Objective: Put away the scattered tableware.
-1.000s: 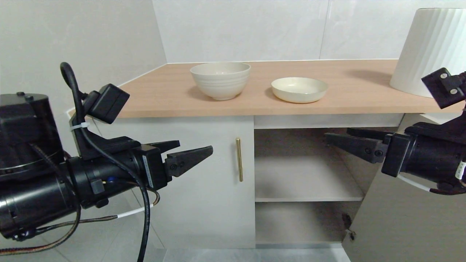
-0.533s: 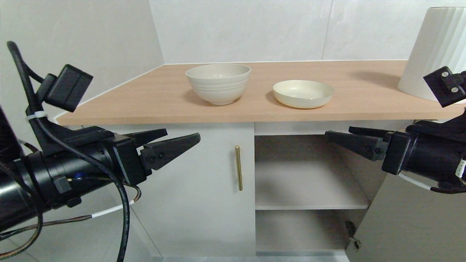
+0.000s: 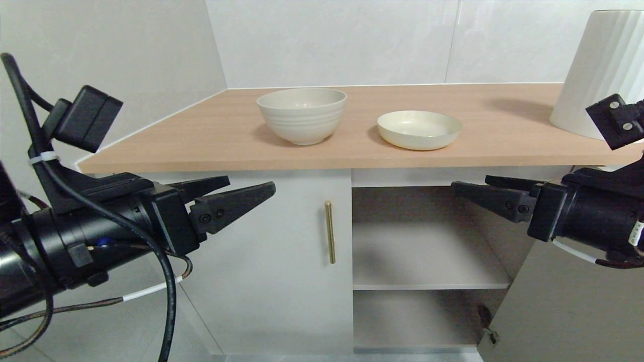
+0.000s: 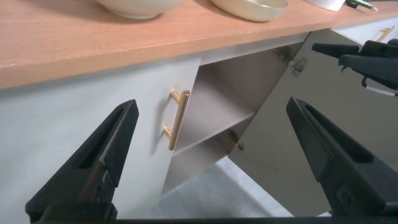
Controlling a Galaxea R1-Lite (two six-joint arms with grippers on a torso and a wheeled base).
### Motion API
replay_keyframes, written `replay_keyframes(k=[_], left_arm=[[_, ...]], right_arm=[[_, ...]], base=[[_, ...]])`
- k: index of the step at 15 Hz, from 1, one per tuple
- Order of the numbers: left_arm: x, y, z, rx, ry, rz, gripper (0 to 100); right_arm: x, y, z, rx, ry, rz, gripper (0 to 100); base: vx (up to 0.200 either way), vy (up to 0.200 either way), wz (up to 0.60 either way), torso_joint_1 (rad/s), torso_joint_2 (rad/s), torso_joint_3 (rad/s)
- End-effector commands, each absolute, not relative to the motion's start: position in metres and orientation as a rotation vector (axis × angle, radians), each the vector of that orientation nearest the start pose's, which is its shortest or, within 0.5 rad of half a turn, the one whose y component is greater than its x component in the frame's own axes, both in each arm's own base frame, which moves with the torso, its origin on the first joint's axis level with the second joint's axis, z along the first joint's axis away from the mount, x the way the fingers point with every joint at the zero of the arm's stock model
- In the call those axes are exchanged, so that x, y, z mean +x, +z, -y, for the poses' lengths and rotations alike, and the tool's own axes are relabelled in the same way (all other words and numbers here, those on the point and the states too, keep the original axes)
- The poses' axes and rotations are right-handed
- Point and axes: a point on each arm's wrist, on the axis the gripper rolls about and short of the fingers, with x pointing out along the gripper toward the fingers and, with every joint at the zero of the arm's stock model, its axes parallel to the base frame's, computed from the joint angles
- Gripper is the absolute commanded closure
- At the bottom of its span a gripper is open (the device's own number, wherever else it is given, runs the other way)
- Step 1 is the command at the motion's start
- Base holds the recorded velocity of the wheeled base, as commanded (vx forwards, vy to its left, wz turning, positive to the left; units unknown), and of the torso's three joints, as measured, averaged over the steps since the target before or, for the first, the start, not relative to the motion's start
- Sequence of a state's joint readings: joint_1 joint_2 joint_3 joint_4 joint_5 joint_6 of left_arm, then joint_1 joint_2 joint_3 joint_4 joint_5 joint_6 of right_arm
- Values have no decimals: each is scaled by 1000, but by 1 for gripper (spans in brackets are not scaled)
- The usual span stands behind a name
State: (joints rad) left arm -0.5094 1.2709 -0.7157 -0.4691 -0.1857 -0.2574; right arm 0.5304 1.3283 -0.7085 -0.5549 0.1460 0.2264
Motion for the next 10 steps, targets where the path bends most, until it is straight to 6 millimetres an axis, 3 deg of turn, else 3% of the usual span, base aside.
replay_keyframes(k=[1,6,10], left_arm=[[176,247,103,-231,-677,-188,0],[176,247,103,-231,-679,-188,0],[176,248,103,-231,-678,-186,0]], right_arm=[[185,244,-112,204,661,-141,0],[185,244,-112,202,655,-140,0],[184,246,-112,203,654,-135,0]], base=[[0,0,0,0,0,0],[0,0,0,2,-16,-12],[0,0,0,29,-229,-301]])
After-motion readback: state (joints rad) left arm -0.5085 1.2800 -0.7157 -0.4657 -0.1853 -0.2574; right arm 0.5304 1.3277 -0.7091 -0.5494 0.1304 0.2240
